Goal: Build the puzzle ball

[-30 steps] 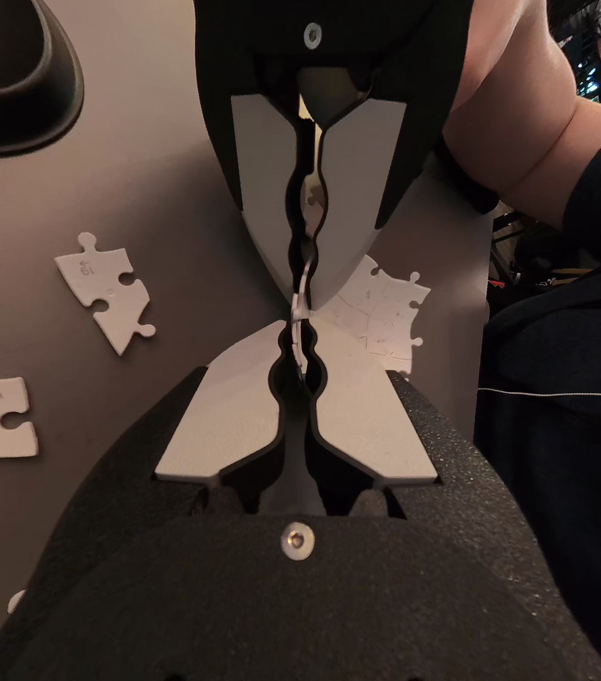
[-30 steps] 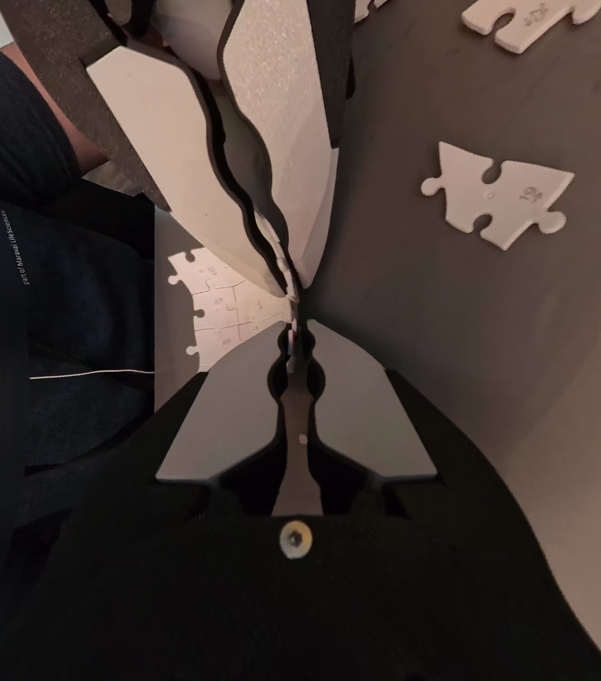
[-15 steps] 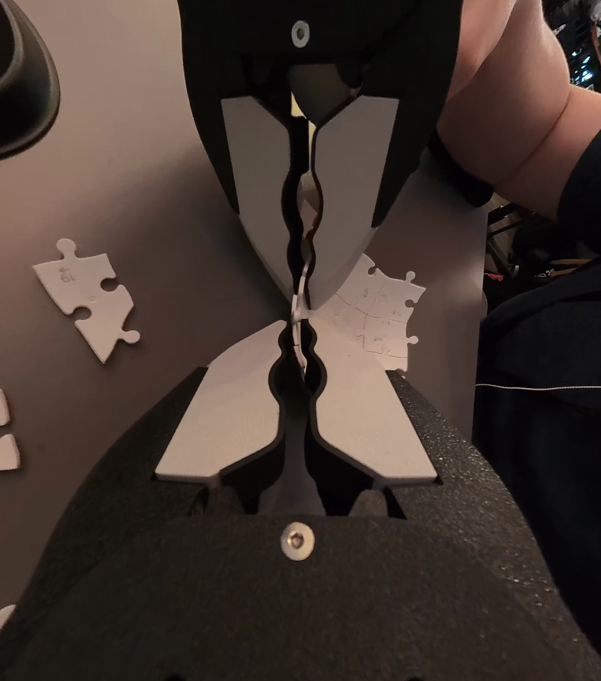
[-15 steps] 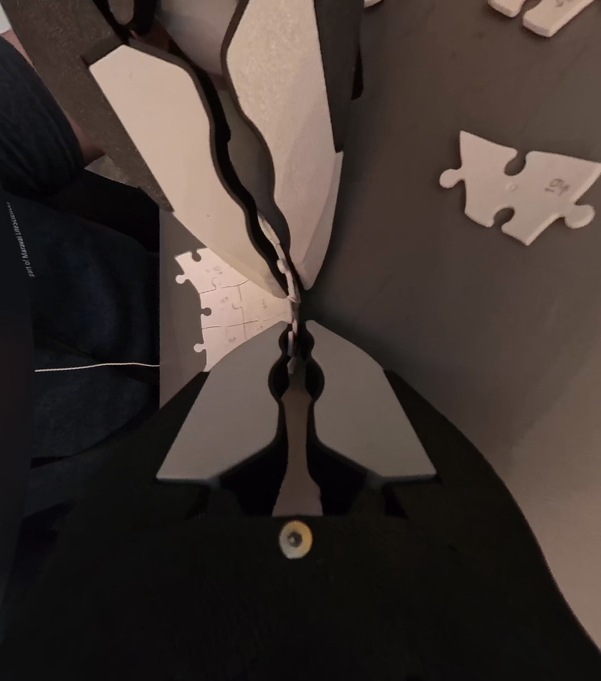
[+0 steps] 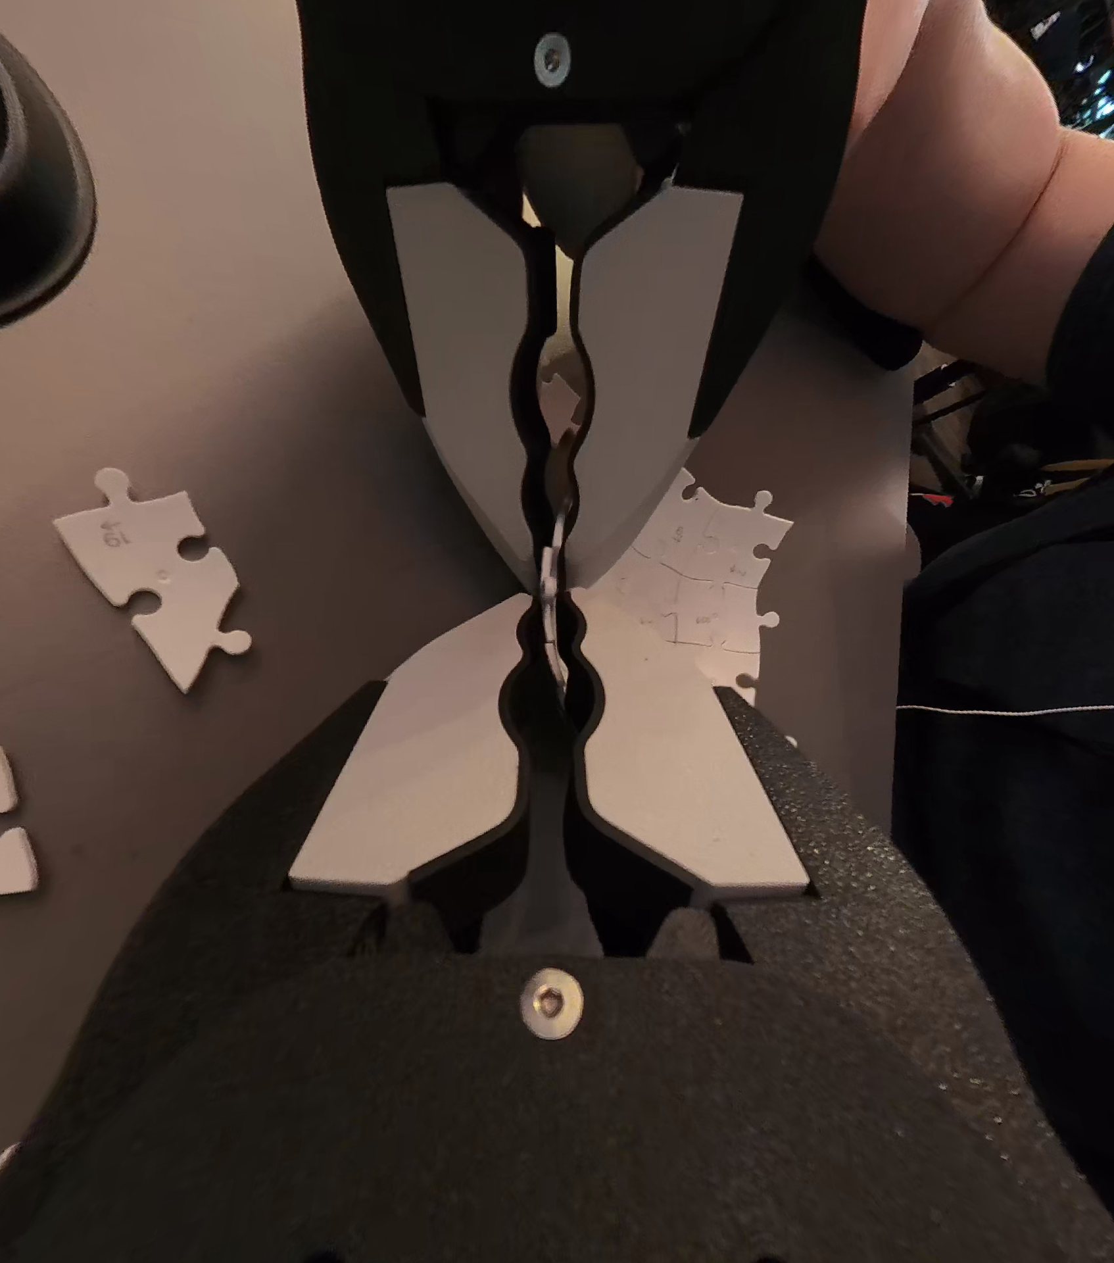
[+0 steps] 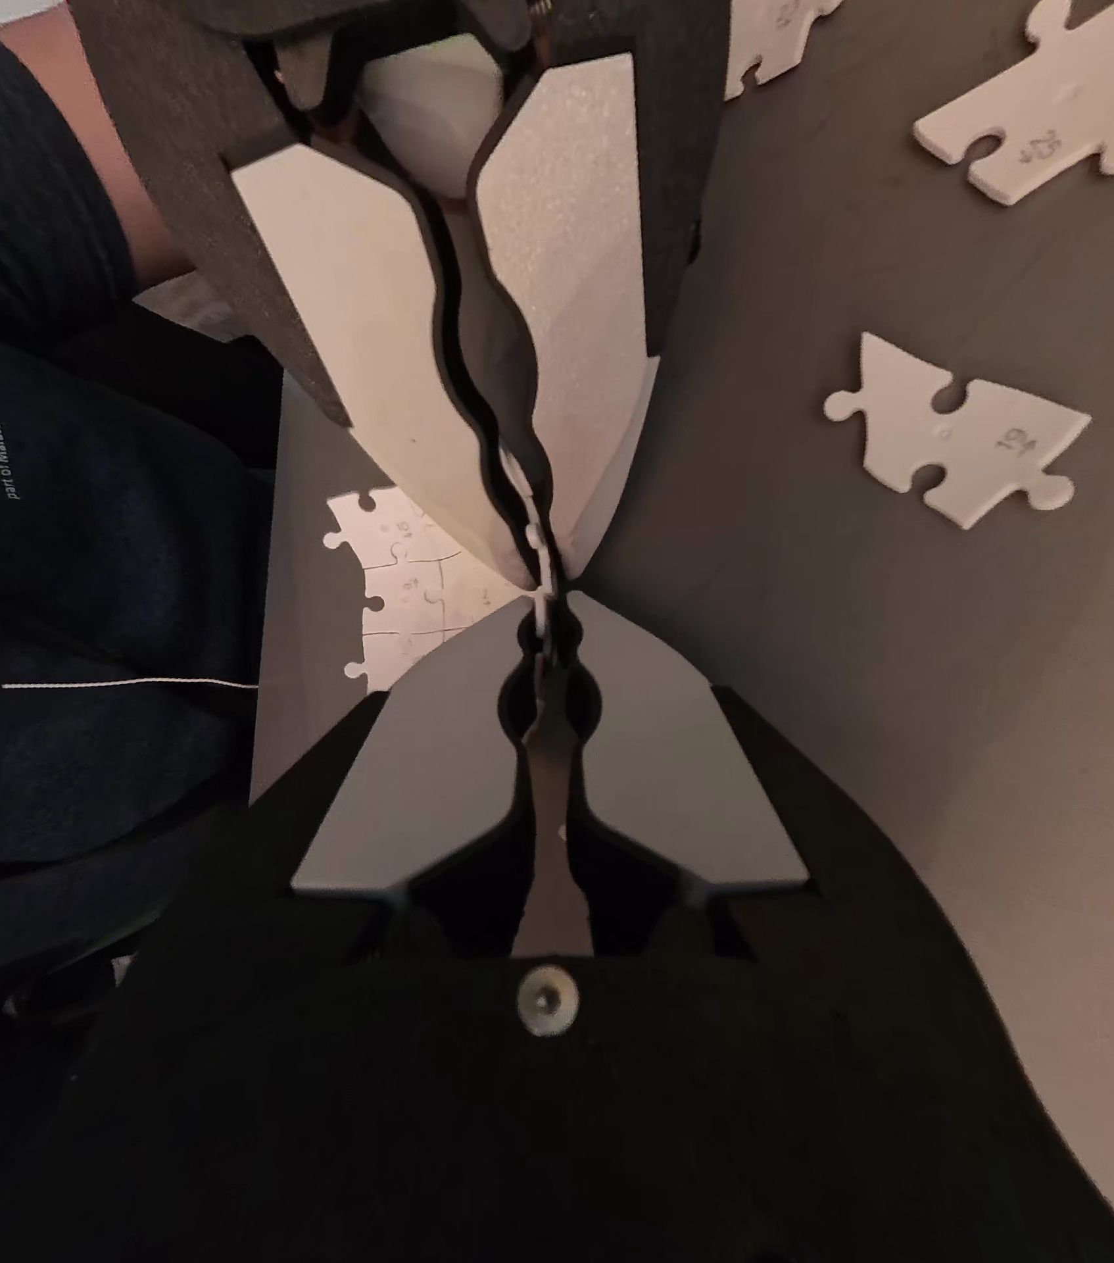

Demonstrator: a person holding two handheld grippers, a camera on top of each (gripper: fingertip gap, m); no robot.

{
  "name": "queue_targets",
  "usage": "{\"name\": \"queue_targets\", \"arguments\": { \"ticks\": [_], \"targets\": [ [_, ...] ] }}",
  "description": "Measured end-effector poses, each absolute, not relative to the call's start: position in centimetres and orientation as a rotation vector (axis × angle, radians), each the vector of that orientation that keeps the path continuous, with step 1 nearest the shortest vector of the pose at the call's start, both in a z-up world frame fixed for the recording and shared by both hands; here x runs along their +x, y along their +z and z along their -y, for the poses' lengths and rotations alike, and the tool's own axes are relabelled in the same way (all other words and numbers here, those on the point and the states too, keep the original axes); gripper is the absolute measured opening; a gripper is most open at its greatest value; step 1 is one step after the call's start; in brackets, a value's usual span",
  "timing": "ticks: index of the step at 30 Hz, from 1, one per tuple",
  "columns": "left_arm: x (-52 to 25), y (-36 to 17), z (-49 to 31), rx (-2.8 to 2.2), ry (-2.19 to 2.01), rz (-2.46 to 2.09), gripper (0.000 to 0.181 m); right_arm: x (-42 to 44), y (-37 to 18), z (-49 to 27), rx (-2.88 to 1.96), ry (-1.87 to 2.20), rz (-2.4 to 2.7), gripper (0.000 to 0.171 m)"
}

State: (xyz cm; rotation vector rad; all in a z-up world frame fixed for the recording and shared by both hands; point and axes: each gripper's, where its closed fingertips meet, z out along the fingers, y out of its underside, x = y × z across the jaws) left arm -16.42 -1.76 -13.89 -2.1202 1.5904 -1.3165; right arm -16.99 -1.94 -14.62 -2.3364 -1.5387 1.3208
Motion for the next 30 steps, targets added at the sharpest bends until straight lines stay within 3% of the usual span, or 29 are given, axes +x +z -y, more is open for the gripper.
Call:
{"name": "queue_targets", "arguments": {
  "ticks": [30],
  "targets": [
    [-16.78,-13.80,1.52,-2.119,-1.281,-1.590,0.003,-16.93,-14.61,1.89,-2.413,1.304,1.469,0.004]
  ]
}}
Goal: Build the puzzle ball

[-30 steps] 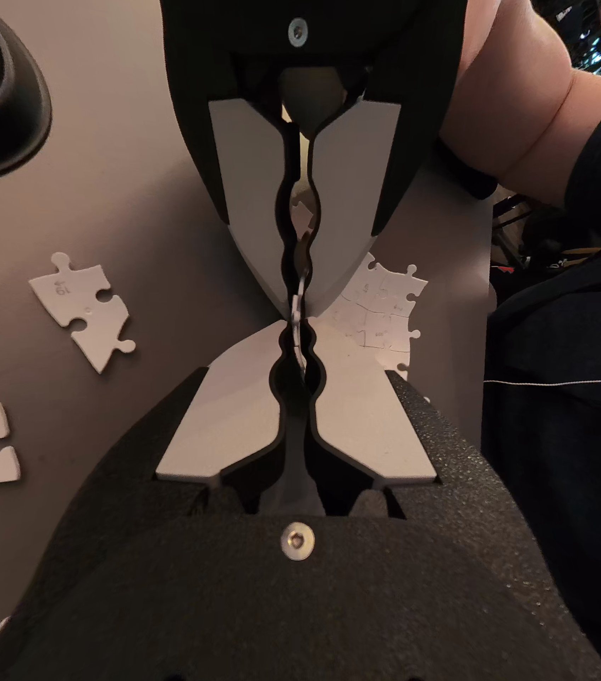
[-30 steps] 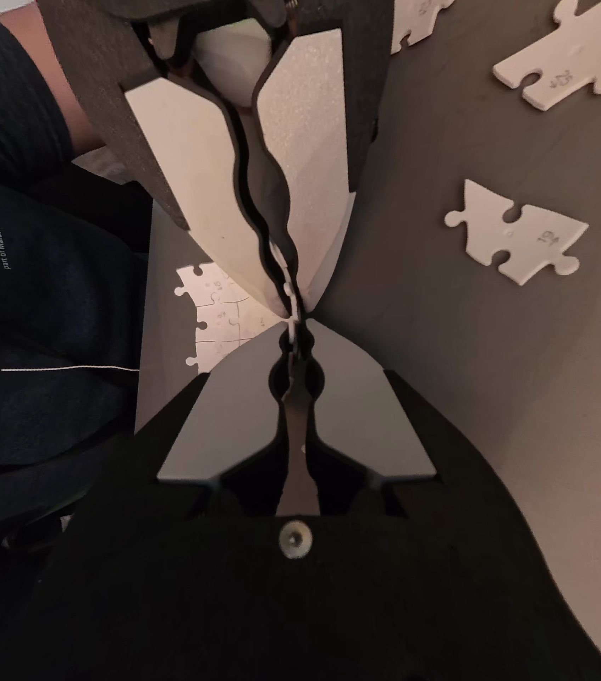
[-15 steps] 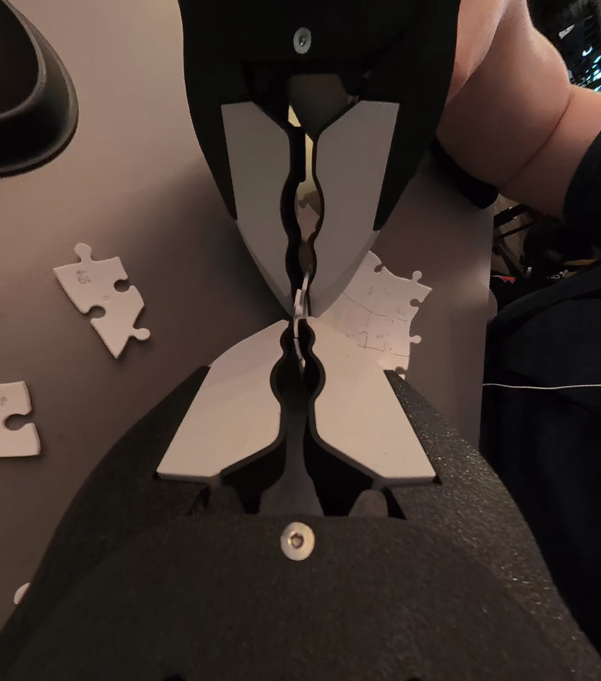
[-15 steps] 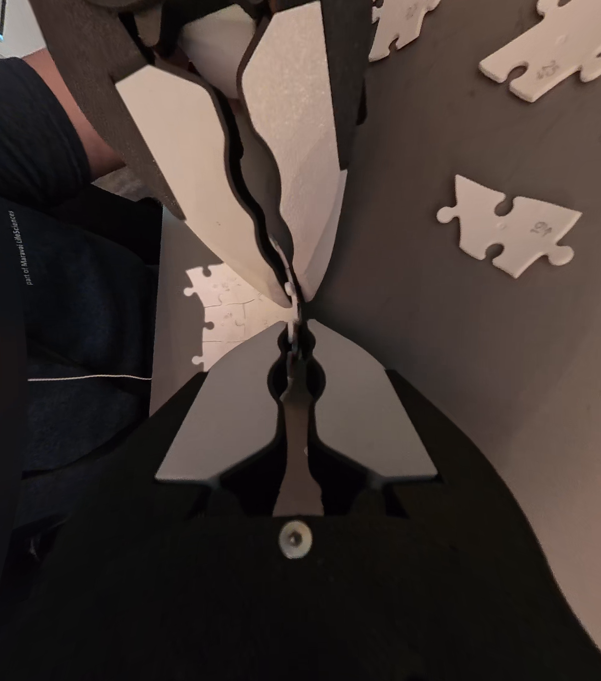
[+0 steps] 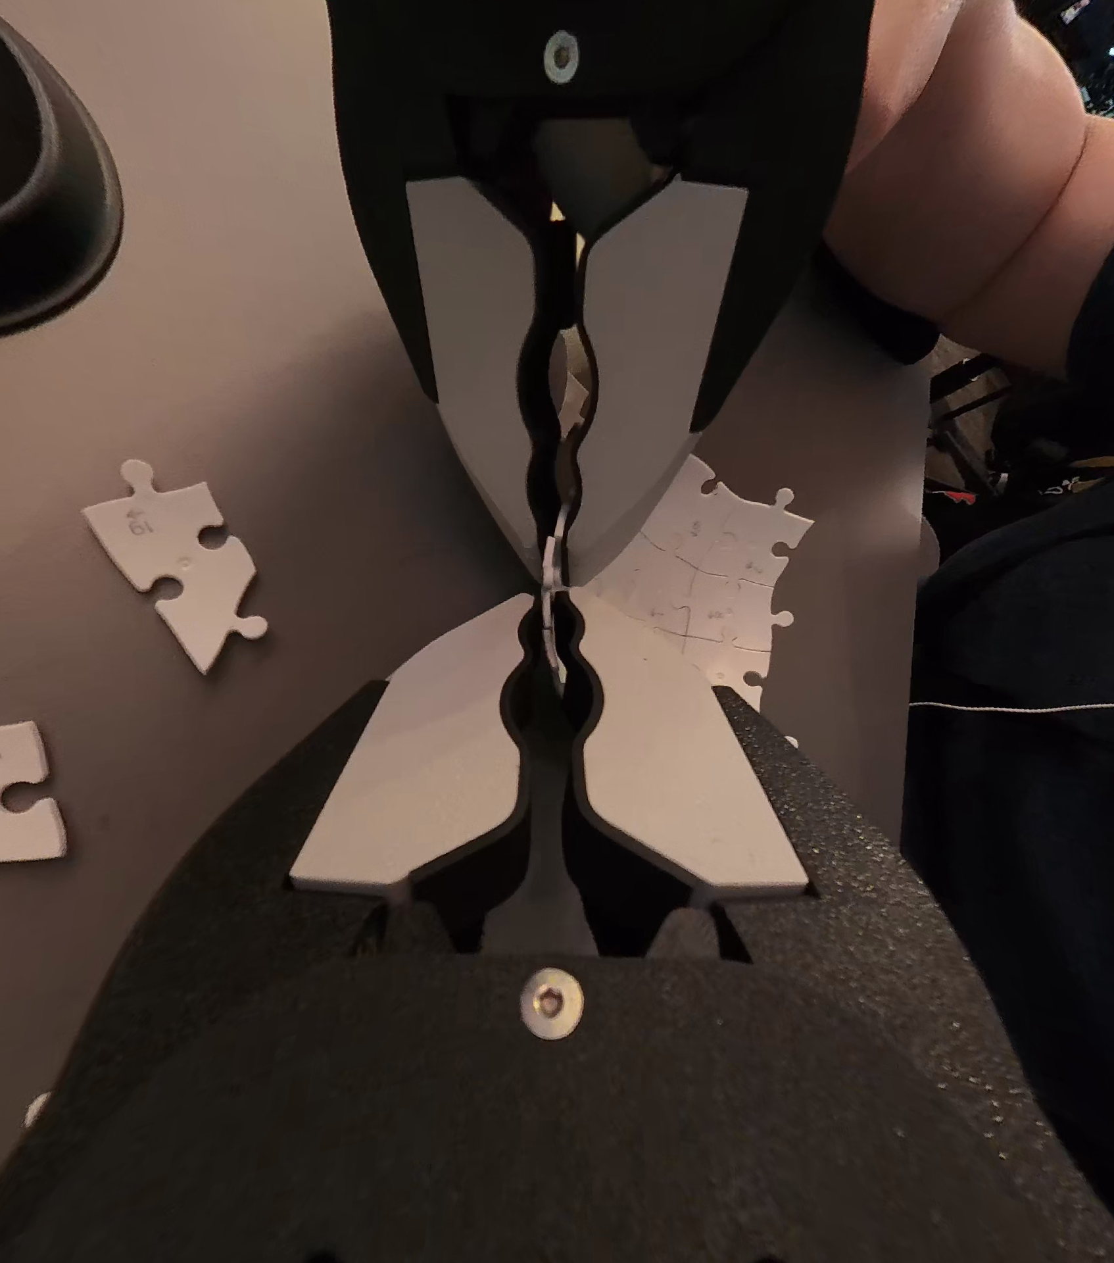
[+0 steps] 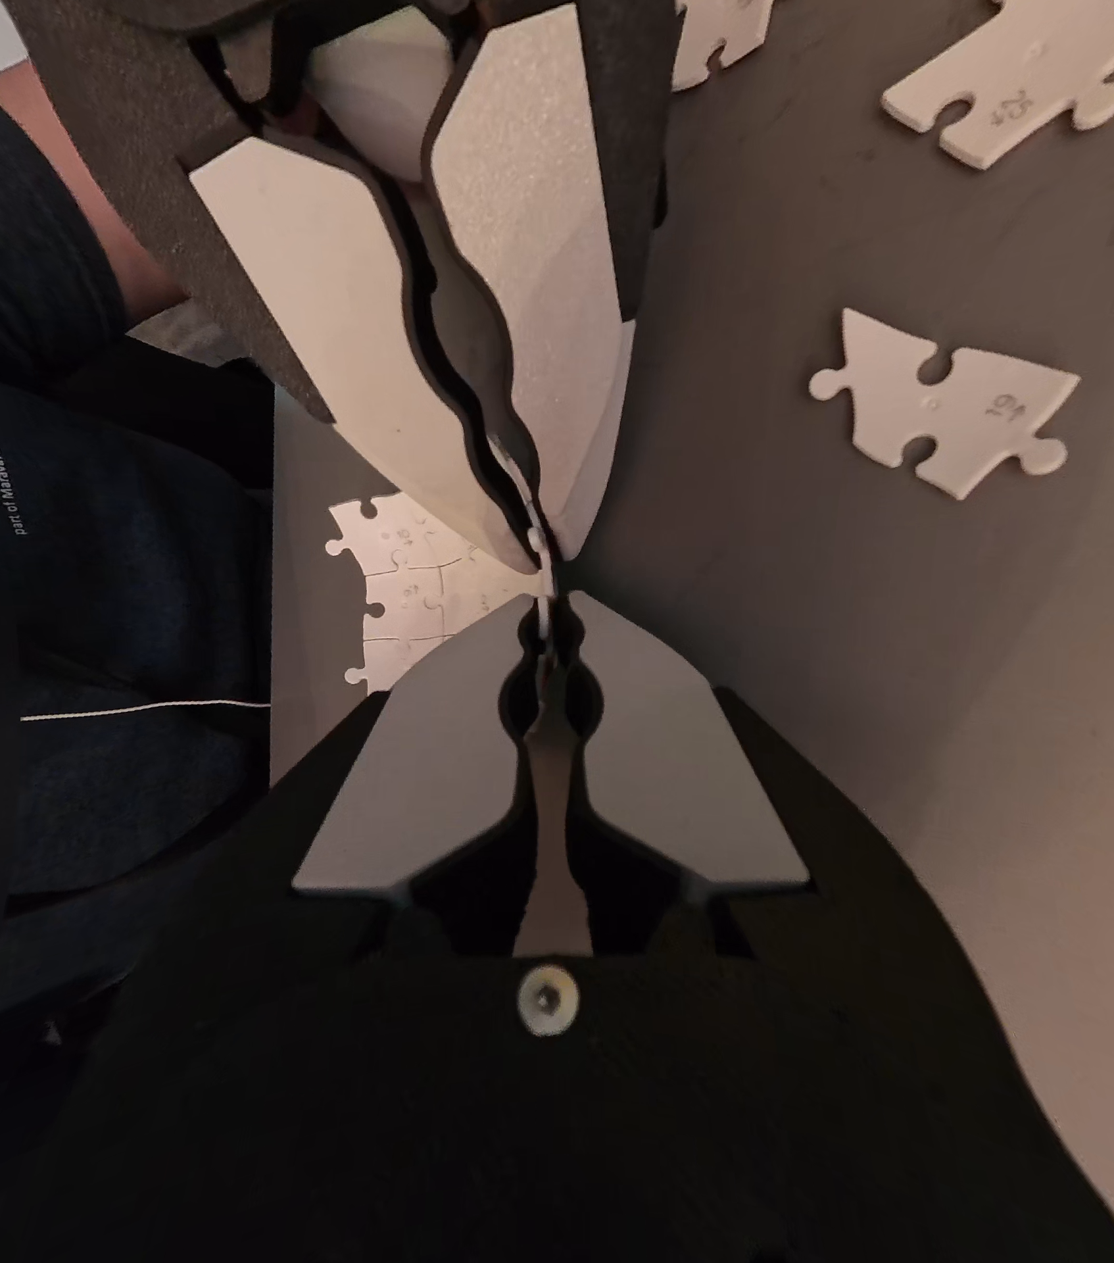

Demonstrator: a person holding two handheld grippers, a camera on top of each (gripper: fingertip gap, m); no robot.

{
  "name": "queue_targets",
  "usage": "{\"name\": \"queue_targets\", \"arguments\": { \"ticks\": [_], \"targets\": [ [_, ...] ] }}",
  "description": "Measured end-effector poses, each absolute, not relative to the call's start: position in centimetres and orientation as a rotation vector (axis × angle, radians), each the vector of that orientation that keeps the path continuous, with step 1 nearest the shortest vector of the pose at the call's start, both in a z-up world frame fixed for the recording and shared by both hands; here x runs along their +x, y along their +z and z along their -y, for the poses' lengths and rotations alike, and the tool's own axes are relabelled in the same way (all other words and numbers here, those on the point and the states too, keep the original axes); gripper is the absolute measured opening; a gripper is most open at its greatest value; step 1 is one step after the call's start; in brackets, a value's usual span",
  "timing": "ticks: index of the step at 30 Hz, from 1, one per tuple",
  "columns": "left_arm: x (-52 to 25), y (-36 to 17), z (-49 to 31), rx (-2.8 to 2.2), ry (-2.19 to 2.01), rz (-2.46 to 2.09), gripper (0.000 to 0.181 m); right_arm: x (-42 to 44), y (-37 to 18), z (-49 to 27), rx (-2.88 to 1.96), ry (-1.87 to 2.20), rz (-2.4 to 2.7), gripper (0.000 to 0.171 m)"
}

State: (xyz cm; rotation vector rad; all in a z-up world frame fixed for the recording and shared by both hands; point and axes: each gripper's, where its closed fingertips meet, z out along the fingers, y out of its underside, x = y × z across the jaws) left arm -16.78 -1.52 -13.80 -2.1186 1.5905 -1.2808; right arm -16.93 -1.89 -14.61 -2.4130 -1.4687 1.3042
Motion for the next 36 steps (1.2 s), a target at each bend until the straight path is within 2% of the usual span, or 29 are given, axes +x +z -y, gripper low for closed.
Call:
{"name": "queue_targets", "arguments": {
  "ticks": [12,36],
  "targets": [
    [-16.6,-13.7,1.9,-2.154,-1.386,-1.555,0.002,-17.1,-13.7,1.5,-2.289,1.238,1.548,0.006],
    [-16.6,-14.2,2.3,-2.167,-1.392,-1.582,0.003,-17.0,-14.4,2.1,-2.359,1.222,1.565,0.004]
  ]
}}
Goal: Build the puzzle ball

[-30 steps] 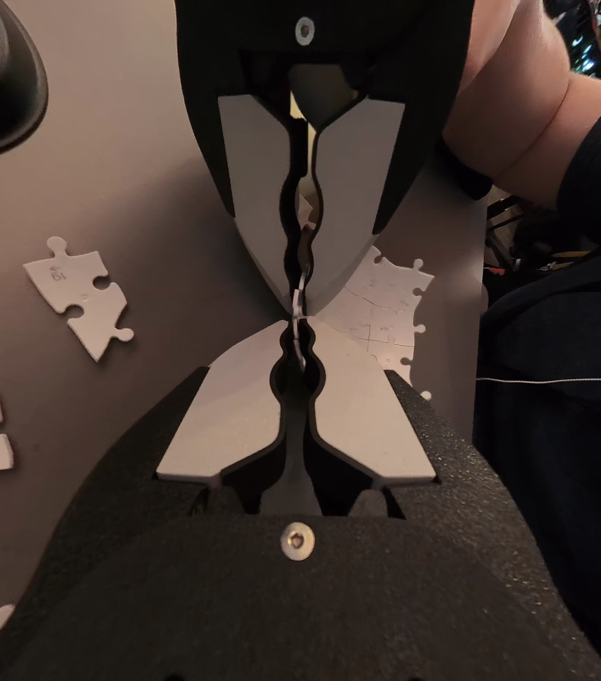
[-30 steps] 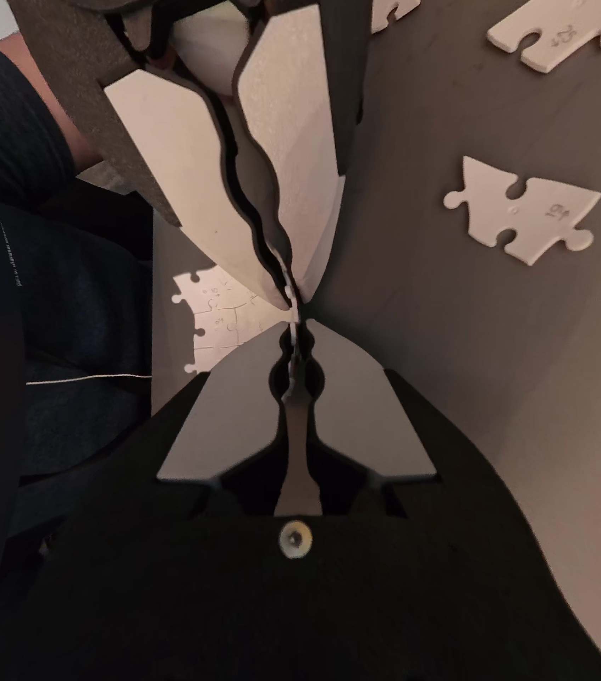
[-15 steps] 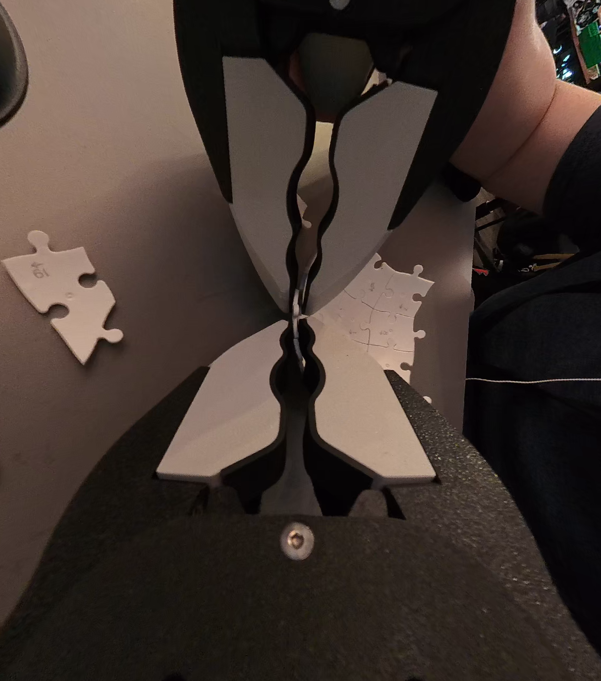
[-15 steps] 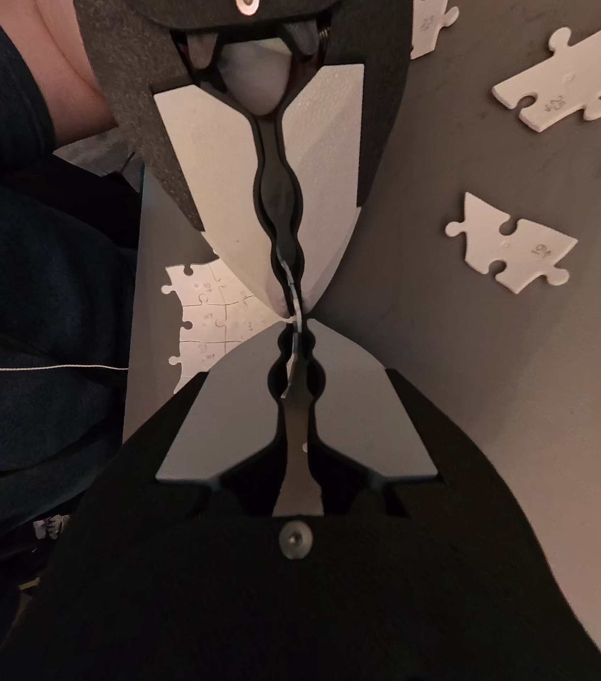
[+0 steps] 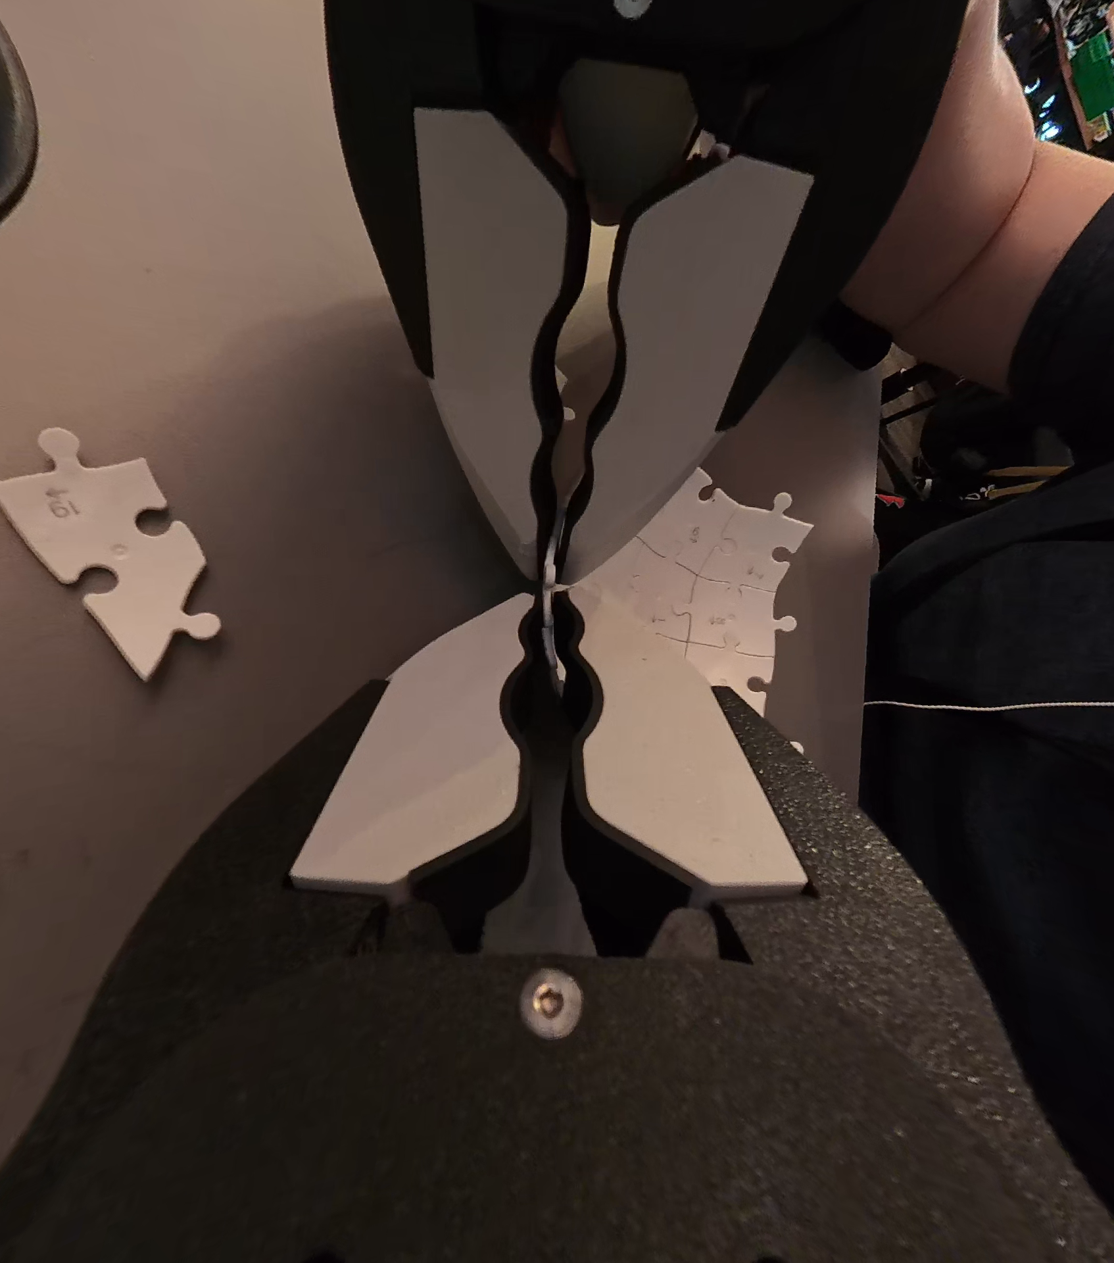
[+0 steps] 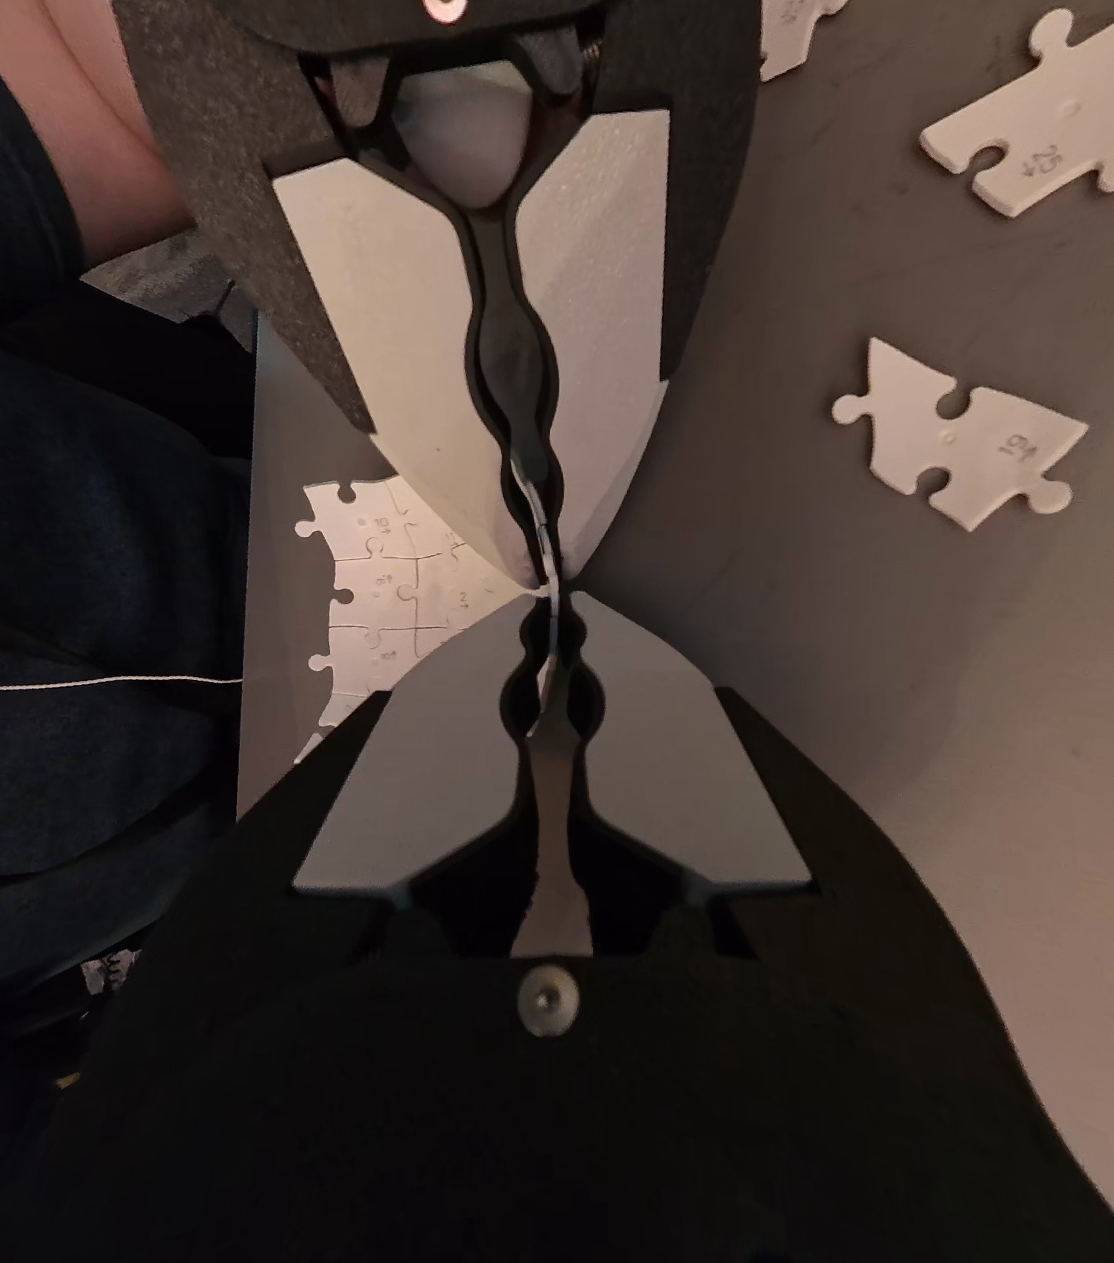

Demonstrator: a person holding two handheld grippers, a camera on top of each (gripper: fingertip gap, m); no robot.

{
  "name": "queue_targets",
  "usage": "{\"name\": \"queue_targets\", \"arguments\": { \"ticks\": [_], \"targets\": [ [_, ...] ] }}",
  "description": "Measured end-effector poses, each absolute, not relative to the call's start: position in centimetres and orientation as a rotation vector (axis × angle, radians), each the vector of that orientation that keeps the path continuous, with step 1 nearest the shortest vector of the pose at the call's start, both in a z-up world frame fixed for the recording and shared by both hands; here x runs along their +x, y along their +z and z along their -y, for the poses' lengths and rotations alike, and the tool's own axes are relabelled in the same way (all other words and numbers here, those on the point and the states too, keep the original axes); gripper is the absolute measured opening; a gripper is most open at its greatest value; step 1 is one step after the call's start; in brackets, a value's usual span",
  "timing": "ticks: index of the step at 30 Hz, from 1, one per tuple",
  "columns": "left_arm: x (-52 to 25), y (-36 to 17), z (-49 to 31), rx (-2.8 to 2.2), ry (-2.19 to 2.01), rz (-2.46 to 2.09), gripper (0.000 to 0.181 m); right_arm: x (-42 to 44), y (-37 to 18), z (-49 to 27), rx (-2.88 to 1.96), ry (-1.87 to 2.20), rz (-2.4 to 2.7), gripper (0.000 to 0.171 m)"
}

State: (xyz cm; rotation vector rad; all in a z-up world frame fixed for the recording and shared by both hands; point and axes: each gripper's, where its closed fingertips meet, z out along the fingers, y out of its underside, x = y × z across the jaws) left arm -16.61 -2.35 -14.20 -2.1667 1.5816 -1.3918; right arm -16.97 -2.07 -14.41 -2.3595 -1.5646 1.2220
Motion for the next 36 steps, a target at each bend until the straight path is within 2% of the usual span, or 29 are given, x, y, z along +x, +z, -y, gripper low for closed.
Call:
{"name": "queue_targets", "arguments": {
  "ticks": [7,10,12,20,30,31,33,36],
  "targets": [
    [-16.6,-14.1,2.4,-2.223,-1.477,-1.518,0.002,-16.9,-14.4,2.0,-2.267,1.200,1.637,0.005],
    [-16.6,-14.1,2.1,-2.246,-1.514,-1.471,0.002,-16.4,-14.4,1.4,-2.263,1.115,1.640,0.012],
    [-16.7,-14.1,1.9,-2.246,-1.502,-1.465,0.002,-16.5,-14.2,1.4,-2.269,1.140,1.622,0.005],
    [-16.7,-14.1,1.8,-2.253,-1.494,-1.464,0.002,-16.8,-14.8,1.4,-2.293,1.128,1.611,0.012],
    [-16.6,-14.0,2.1,-2.226,-1.479,-1.495,0.002,-17.0,-14.5,1.9,-2.320,1.243,1.581,0.004],
    [-16.6,-14.1,2.1,-2.231,-1.481,-1.489,0.002,-16.8,-14.3,1.8,-2.304,1.234,1.591,0.005],
    [-16.7,-14.2,2.0,-2.241,-1.475,-1.488,0.002,-16.2,-13.7,1.5,-2.304,1.250,1.566,0.019],
    [-16.8,-14.1,1.9,-2.247,-1.489,-1.469,0.002,-15.4,-13.2,1.0,-2.310,1.301,1.512,0.019]
  ]
}}
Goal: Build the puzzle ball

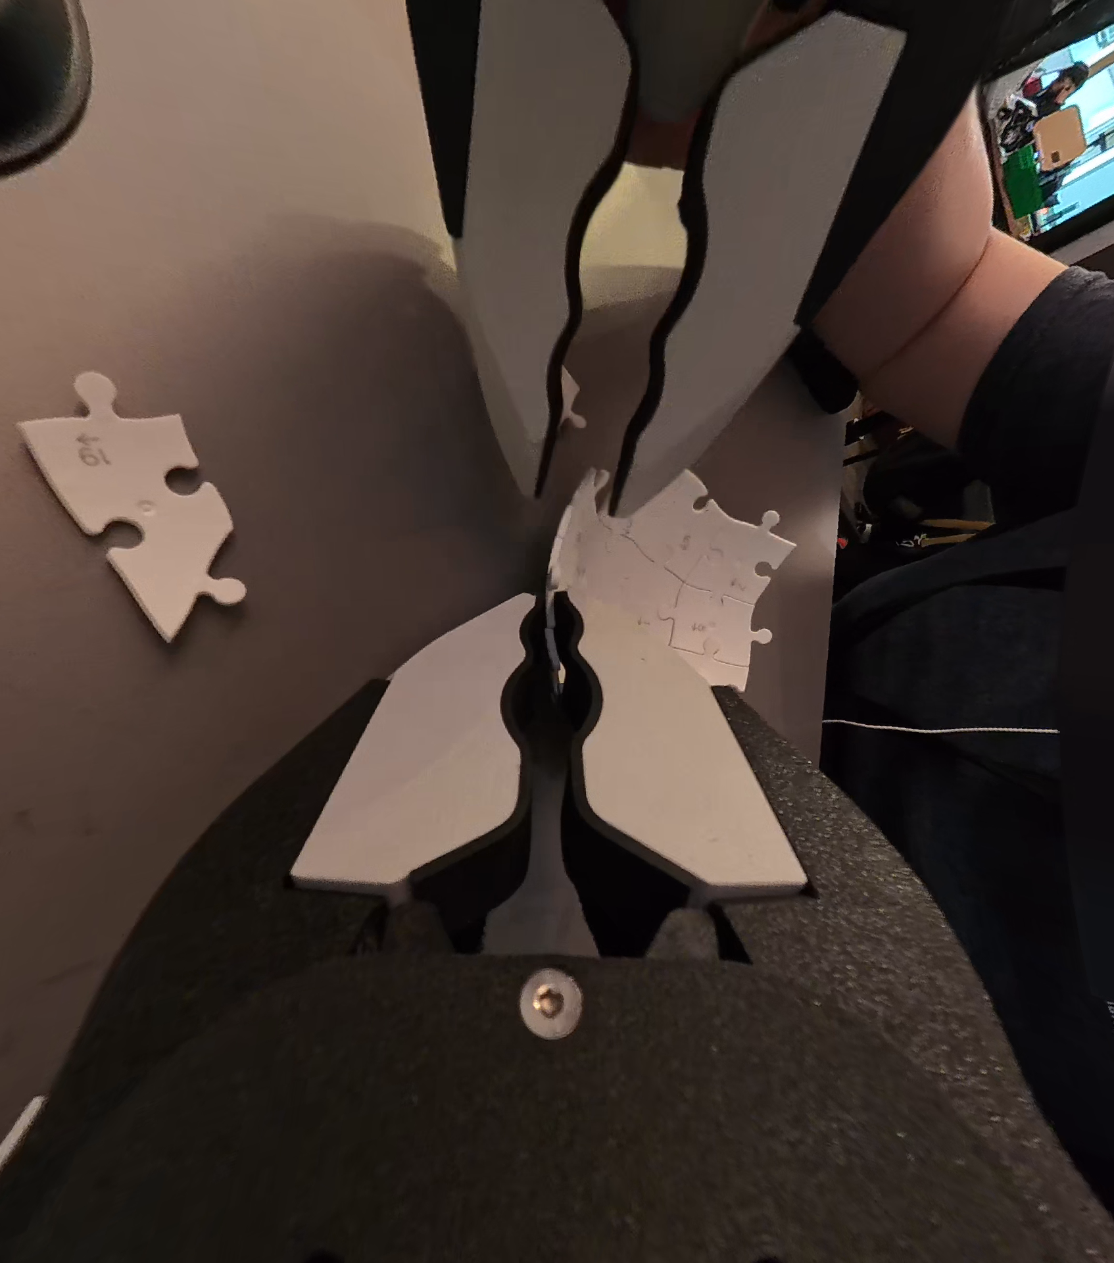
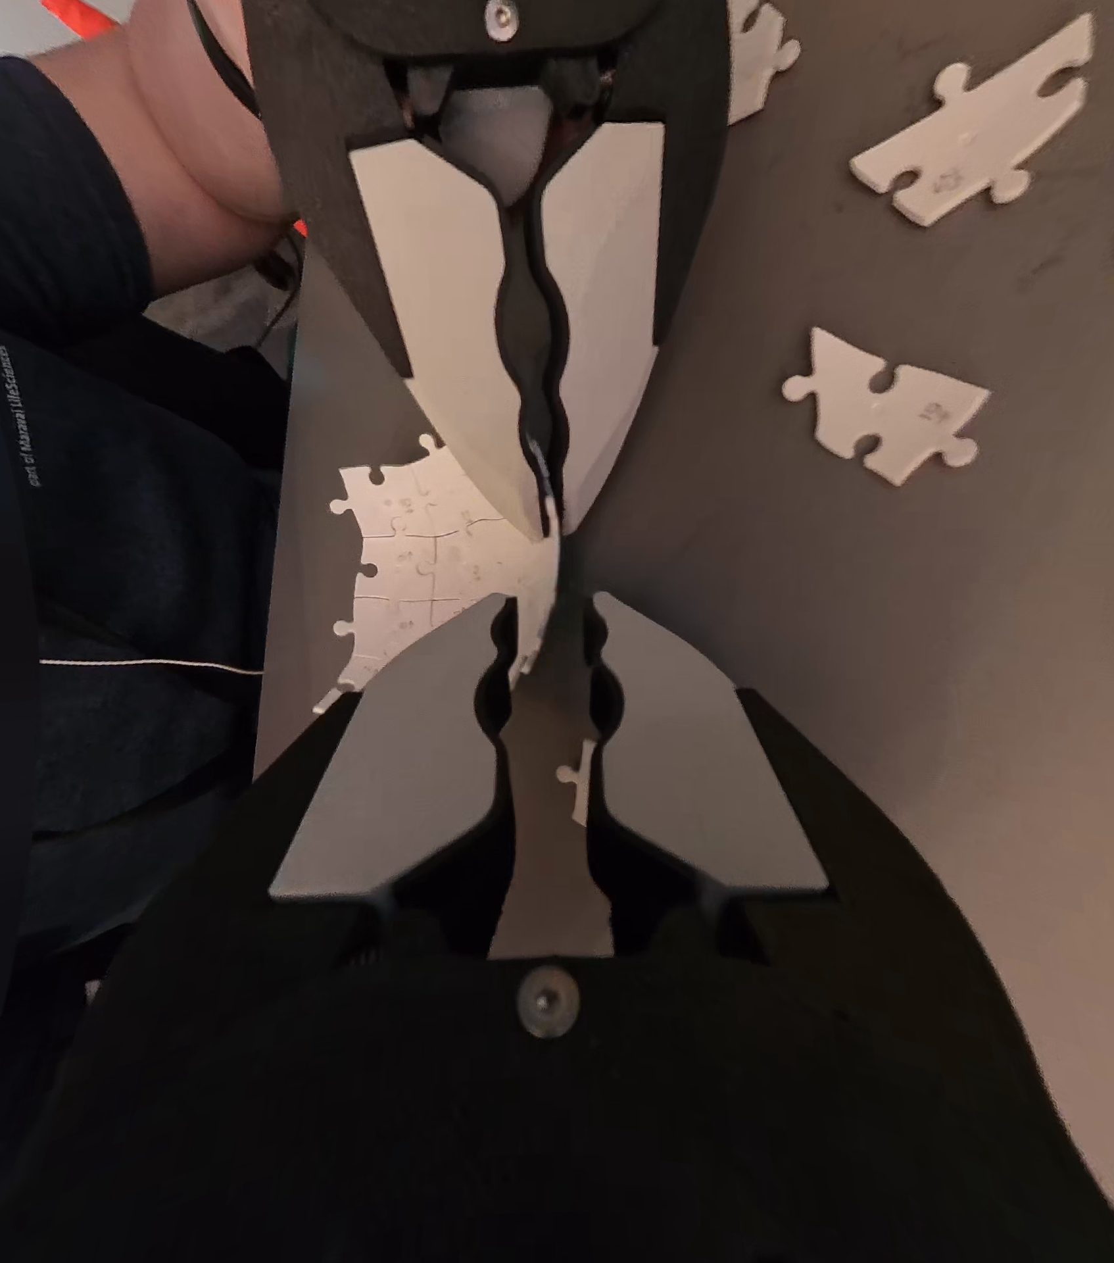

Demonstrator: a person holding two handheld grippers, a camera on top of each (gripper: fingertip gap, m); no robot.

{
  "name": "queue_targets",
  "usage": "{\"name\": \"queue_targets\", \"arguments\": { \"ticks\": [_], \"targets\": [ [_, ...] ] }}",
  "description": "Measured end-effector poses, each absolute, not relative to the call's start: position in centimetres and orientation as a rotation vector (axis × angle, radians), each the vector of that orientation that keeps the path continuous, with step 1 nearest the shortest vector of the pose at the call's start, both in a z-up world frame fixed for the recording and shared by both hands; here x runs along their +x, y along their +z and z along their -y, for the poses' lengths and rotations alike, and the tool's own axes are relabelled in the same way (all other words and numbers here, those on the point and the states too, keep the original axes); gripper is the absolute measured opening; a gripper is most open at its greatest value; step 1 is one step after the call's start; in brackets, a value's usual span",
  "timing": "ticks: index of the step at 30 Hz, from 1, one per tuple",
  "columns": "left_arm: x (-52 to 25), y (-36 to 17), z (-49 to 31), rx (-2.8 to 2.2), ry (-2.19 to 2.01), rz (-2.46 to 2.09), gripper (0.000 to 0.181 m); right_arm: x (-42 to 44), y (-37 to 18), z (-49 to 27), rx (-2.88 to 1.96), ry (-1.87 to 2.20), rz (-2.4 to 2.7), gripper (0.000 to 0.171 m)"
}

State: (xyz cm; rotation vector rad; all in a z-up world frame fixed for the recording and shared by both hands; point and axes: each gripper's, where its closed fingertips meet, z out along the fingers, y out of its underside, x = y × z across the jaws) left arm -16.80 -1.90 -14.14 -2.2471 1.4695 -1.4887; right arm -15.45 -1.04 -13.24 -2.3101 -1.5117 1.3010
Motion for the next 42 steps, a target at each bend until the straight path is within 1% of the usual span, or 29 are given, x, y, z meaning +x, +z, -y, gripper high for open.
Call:
{"name": "queue_targets", "arguments": {
  "ticks": [5,6,8,13,26,28,34,40,42],
  "targets": [
    [-16.8,-14.2,1.8,-2.257,-1.491,-1.459,0.002,-15.2,-14.9,2.4,-2.389,1.315,1.595,0.018],
    [-16.8,-14.1,1.8,-2.257,-1.490,-1.458,0.002,-15.1,-15.2,2.8,-2.401,1.313,1.626,0.014],
    [-16.9,-14.1,1.8,-2.258,-1.488,-1.453,0.002,-15.1,-15.3,3.5,-2.415,1.351,1.650,0.010],
    [-17.0,-14.1,1.7,-2.255,-1.468,-1.456,0.002,-15.6,-15.3,3.4,-2.443,1.421,1.595,0.008],
    [-17.1,-14.0,1.4,-2.259,-1.435,-1.434,0.002,-15.8,-15.1,3.1,-2.529,1.551,1.417,0.008],
    [-17.2,-14.0,1.3,-2.261,-1.436,-1.432,0.002,-15.9,-14.9,3.1,-2.539,1.580,1.390,0.011],
    [-17.2,-14.1,1.3,-2.279,-1.449,-1.422,0.002,-16.0,-14.6,2.4,-2.554,1.625,1.285,0.013],
    [-17.2,-14.3,1.5,-2.313,-1.474,-1.408,0.002,-15.7,-14.8,2.1,-2.539,1.465,1.384,0.011],
    [-17.3,-14.3,1.5,-2.312,-1.460,-1.414,0.002,-15.5,-14.2,1.2,-2.465,1.335,1.436,0.007]
  ]
}}
